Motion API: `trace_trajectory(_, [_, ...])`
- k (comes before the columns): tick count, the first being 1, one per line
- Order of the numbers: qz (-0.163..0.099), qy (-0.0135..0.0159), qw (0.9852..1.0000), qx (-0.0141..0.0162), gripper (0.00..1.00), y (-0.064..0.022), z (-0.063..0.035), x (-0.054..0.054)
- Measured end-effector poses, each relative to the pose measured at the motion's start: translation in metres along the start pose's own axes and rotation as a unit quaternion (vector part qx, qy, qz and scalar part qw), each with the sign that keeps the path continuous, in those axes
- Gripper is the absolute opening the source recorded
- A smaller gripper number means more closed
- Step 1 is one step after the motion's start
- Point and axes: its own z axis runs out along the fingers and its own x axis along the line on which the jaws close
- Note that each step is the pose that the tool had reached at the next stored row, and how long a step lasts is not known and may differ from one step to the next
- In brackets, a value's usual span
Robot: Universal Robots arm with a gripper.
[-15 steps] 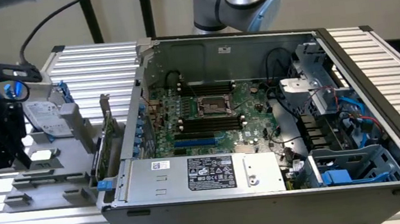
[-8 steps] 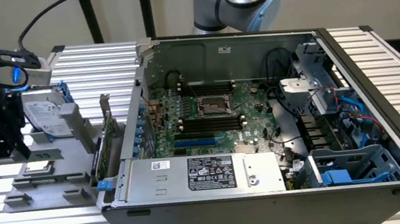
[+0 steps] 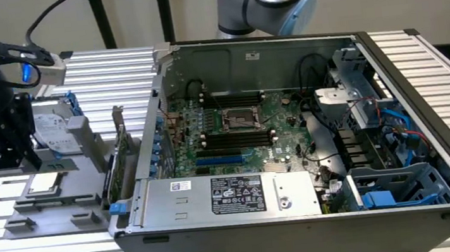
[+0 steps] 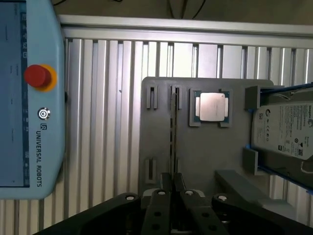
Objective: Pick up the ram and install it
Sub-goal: 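Pick up the ram and move it above insertion slot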
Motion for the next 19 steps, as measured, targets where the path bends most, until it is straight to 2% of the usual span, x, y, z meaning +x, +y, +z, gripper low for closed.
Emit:
trace_trajectory(3, [0.000,-0.0060,1.0000,0.0002,0.13,-0.0059,-0.0013,-0.001])
trace_trajectory(6, [0.000,-0.0104,0.9999,0.0003,0.13,-0.0139,-0.0046,-0.002])
trace_trajectory(19, [-0.001,-0.0204,0.9998,-0.0001,0.13,-0.0585,-0.0318,-0.003])
